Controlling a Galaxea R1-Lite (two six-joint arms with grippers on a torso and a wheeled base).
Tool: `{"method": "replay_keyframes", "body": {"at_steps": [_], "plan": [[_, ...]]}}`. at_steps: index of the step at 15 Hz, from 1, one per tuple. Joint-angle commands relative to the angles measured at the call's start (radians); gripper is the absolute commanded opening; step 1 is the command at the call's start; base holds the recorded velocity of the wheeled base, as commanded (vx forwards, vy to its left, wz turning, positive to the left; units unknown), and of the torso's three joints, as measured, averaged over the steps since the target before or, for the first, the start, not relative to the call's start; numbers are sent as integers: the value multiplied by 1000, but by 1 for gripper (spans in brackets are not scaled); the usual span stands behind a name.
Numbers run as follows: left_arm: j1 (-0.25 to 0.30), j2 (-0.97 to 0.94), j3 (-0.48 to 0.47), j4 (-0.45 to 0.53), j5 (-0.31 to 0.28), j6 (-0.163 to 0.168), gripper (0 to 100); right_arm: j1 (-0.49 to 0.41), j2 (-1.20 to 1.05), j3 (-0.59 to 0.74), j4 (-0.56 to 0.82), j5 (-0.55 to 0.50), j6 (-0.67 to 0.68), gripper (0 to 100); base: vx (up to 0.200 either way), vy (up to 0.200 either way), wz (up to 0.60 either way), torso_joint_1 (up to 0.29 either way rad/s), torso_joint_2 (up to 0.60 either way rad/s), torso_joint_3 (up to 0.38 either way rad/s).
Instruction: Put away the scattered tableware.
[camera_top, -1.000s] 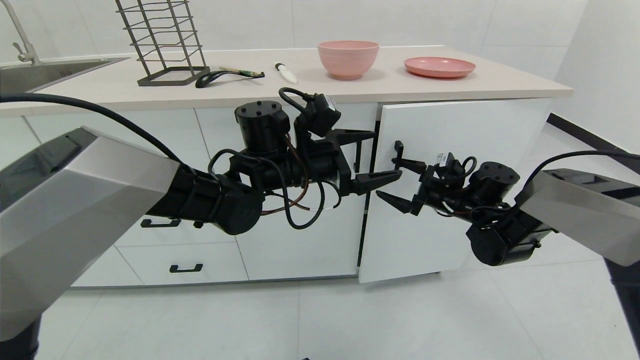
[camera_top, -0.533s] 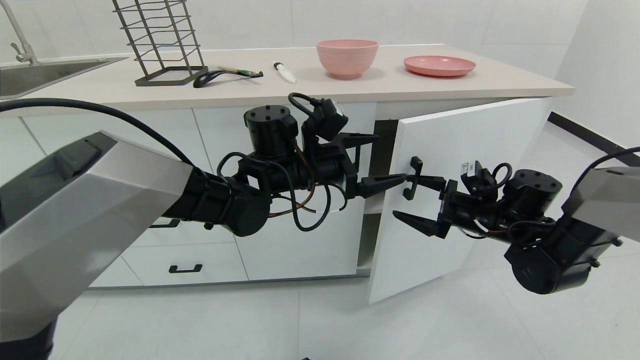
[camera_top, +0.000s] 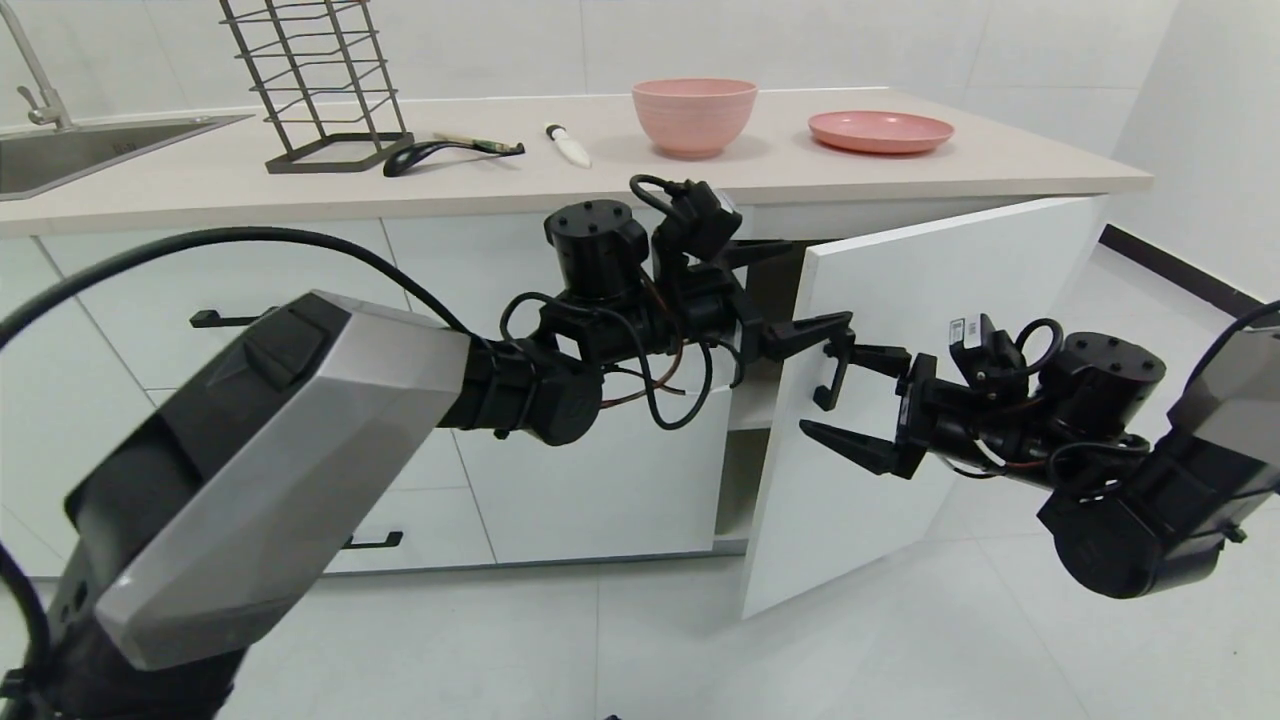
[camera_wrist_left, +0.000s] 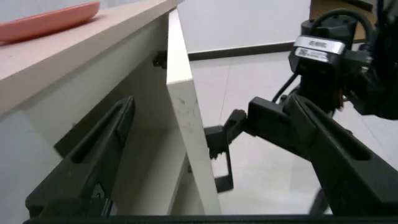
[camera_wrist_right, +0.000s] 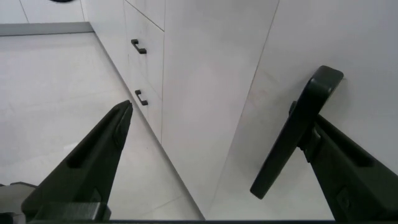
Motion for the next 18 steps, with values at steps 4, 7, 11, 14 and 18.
{"method": "replay_keyframes", "body": {"at_steps": [4, 7, 11, 14, 18], "plan": [[-81, 188, -217, -8, 46, -47, 100, 15, -10, 2, -6, 3, -2, 100, 0, 0, 0, 0, 0, 0], [-96, 185, -217, -39, 42, -49, 100, 1, 5, -4, -6, 1, -4, 100, 0, 0, 0, 0, 0, 0], [-113, 185, -217, -48, 33, -50, 100, -68, 40, -22, -6, -3, -4, 100, 0, 0, 0, 0, 0, 0], [-121, 185, -220, -40, 33, -52, 100, -124, 77, -44, -6, -3, -4, 100, 0, 0, 0, 0, 0, 0], [-125, 185, -220, -48, 32, -65, 100, -135, 109, -50, -6, -8, -4, 100, 0, 0, 0, 0, 0, 0]]}}
